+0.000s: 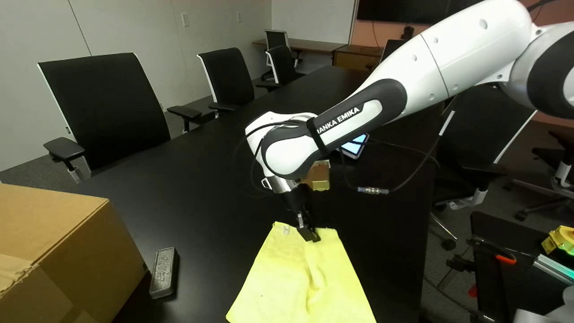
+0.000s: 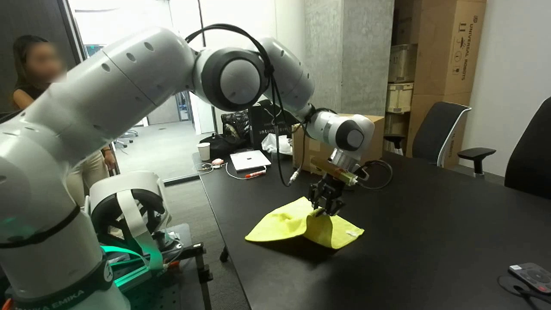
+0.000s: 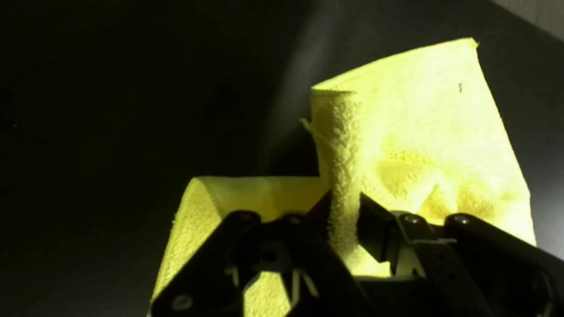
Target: Fold the yellow towel from bottom to top
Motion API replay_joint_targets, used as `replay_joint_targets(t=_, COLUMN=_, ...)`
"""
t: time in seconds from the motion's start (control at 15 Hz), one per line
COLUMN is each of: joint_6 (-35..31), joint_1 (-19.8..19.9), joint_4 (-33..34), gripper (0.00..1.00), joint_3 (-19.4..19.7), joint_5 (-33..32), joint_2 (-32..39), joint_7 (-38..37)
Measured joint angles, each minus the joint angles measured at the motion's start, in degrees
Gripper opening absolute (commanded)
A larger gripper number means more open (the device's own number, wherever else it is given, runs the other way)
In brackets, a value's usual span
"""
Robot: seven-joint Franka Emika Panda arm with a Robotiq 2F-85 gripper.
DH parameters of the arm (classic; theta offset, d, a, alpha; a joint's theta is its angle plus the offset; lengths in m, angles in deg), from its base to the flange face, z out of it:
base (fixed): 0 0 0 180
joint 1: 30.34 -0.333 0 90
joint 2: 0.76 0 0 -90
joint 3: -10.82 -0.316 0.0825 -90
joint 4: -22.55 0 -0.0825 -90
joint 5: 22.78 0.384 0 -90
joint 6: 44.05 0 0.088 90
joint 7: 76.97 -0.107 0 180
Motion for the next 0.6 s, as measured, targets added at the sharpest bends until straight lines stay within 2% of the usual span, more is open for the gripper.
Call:
replay_joint_targets(t=0.4, joint_6=-4.32, joint_1=-0.61, joint_4=10.62, gripper=0.04, joint_3=1.21, joint_5=1.36, joint_2=5.29, joint_7=-12.84)
replay_joint_targets(t=0.47, joint_6=-5.32, joint_1=-0.97, joint_4=11.60, gripper=0.08, joint_3=1.62, joint_5=1.37, joint_2=5.88, joint_7=-14.93)
replay_joint_targets(t=0.53, joint_6=-6.22, joint_1=-1.48, joint_4=12.45, gripper=0.35, joint_3=2.13, joint_5=1.37, joint_2=6.52, joint_7=-16.95)
replay_joint_targets(t=0.6, joint_6=-7.04, joint_1=-2.04, joint_4=13.19, gripper=0.36, joint_3=2.63, joint_5=1.37, joint_2=7.12, joint_7=-18.65)
